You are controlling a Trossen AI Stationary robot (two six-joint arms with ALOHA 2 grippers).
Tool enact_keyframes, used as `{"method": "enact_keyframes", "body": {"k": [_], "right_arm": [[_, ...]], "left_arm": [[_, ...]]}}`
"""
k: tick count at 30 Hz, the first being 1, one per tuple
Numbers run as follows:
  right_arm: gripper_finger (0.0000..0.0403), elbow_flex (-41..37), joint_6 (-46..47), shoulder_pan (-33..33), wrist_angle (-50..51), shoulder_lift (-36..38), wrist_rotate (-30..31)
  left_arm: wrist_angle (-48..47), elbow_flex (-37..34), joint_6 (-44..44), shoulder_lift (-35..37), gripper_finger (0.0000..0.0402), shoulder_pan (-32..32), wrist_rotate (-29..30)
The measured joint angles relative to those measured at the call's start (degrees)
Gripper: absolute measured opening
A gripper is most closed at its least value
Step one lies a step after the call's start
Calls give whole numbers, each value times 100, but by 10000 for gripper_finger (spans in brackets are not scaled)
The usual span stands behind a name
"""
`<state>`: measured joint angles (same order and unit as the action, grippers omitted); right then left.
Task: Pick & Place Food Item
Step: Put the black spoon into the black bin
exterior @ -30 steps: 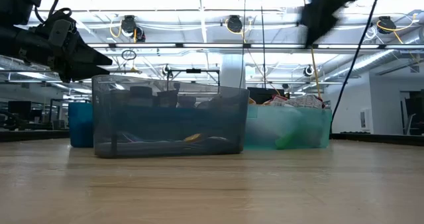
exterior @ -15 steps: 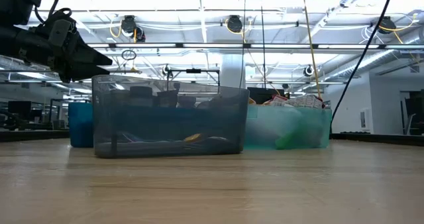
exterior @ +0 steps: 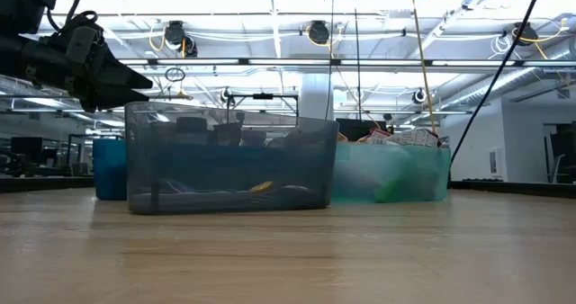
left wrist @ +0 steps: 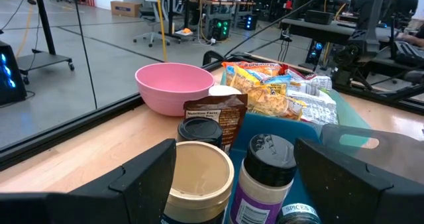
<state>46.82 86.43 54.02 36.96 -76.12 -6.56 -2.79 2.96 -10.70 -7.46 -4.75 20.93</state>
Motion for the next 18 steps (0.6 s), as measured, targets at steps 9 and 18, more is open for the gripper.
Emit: {"method": "enact_keyframes", "body": {"k": [9,18], "right_arm": [[196,-1569,142,7,-2504,622,202],[194,-2159,437,7,-3076,634,89]], "left_arm": [[0,0,0,-2,308,0,0],[0,0,-2,-2,308,1,0]]}}
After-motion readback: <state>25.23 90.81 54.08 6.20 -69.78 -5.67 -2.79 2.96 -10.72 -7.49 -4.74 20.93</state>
